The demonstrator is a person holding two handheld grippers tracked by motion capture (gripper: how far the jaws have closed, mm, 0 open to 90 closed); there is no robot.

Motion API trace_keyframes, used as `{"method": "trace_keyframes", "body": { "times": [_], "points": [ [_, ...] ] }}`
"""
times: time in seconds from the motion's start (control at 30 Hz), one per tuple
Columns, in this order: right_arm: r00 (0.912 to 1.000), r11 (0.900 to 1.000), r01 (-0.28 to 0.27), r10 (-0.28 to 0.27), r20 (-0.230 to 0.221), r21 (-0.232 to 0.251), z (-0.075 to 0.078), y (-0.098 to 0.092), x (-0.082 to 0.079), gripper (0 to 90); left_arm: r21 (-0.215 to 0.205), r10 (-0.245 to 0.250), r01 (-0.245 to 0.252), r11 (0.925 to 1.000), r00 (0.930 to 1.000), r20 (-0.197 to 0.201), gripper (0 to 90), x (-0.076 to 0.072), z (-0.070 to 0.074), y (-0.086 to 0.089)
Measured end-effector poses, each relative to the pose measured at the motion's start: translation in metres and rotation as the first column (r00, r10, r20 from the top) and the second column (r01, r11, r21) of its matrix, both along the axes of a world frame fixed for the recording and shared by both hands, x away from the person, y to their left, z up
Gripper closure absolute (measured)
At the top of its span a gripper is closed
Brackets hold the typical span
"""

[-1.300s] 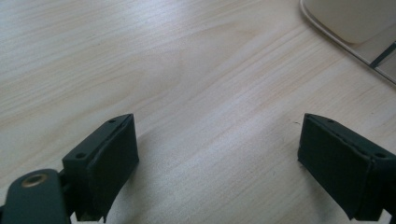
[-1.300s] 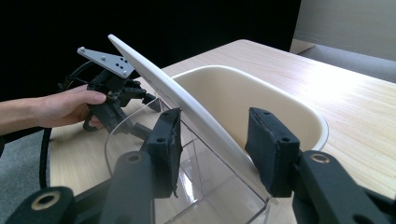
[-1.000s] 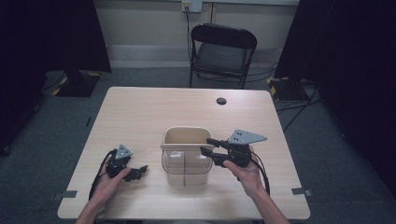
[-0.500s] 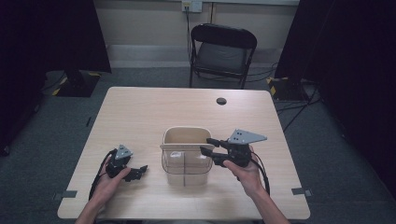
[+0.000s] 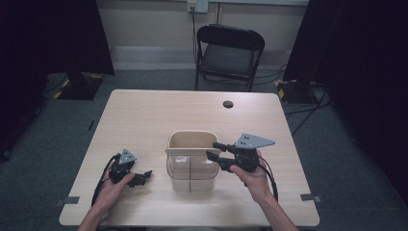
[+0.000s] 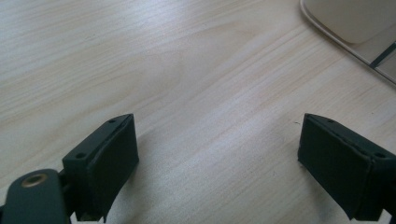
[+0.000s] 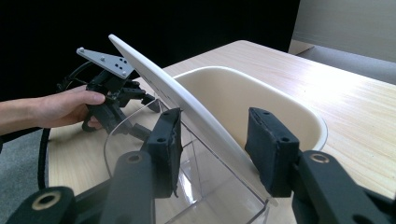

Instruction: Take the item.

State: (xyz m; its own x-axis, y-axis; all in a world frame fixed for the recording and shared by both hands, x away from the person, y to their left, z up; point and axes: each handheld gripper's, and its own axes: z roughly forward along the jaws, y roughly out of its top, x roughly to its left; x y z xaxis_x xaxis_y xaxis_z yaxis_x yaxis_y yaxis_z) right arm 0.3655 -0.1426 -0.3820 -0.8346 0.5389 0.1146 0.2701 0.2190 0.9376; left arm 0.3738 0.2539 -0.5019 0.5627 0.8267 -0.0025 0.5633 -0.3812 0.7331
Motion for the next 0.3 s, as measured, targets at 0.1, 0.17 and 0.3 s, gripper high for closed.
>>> {"method": "trace_keyframes", "body": {
  "times": [0.1, 0.17, 0.3],
  "points": [
    [1.0, 1.0, -0.001, 0.001, 0.001, 0.002, -0.0001, 0.0001, 0.0, 55.7, 0.0, 0.0, 0.0, 1.0, 1.0, 0.0, 11.5, 0.0, 0.0, 0.0],
    [1.0, 1.0, -0.001, 0.001, 0.002, 0.001, -0.0001, 0.0002, -0.0001, 55.7, 0.0, 0.0, 0.0, 1.0, 1.0, 0.0, 11.5, 0.0, 0.0, 0.0],
    [1.0, 1.0, -0.009, 0.009, 0.003, 0.013, 0.0006, 0.0007, -0.001, 45.7, -0.001, 0.0, 0.0, 1.0, 1.0, 0.0, 11.5, 0.0, 0.0, -0.0001]
  ]
}}
